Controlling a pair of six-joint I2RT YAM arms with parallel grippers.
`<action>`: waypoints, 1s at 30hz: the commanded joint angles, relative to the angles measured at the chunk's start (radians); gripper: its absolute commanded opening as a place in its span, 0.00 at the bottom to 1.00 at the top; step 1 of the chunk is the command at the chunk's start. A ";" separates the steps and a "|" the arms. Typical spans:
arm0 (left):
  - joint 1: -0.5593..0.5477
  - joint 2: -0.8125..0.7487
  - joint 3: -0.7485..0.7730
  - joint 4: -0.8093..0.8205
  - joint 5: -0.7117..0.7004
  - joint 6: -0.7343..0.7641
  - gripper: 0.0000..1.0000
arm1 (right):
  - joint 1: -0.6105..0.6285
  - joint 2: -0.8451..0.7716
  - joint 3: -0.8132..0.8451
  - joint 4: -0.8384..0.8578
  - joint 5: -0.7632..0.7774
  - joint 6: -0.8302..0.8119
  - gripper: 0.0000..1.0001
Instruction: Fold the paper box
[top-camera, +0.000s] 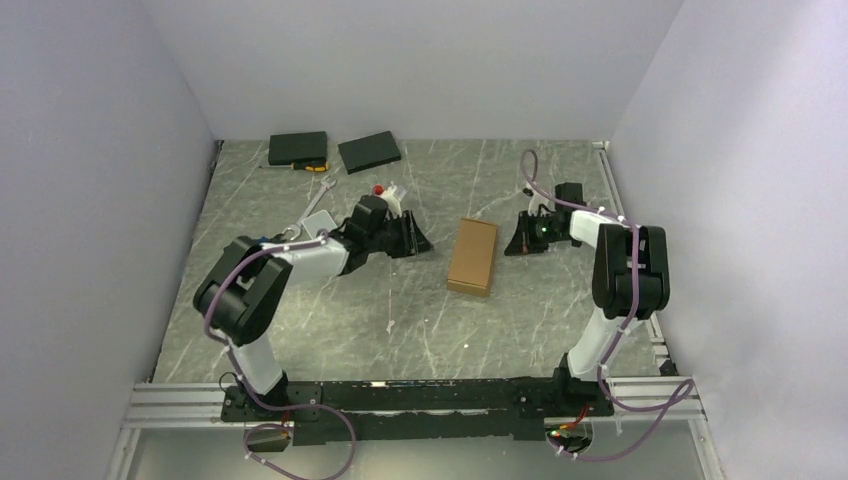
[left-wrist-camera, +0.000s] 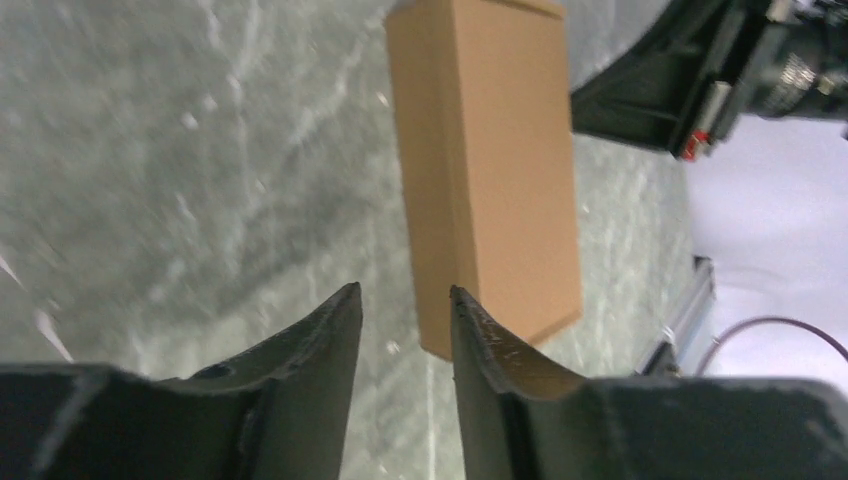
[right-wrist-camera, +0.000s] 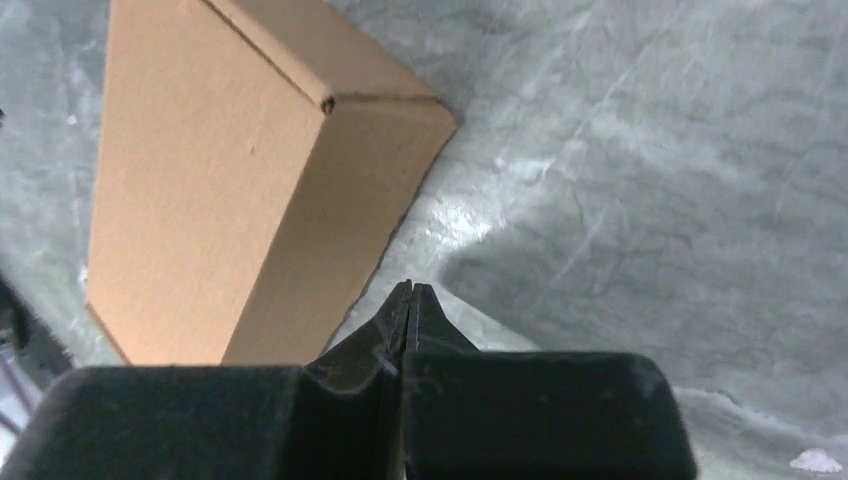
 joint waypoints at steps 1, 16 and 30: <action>0.018 0.108 0.146 -0.129 -0.076 0.074 0.39 | 0.115 0.010 0.064 0.058 0.223 0.051 0.00; -0.004 0.286 0.214 -0.105 0.024 0.008 0.38 | 0.218 -0.003 0.147 0.014 0.343 0.025 0.00; -0.080 0.182 0.106 -0.113 0.000 -0.054 0.39 | 0.273 -0.109 -0.021 -0.099 0.285 -0.026 0.00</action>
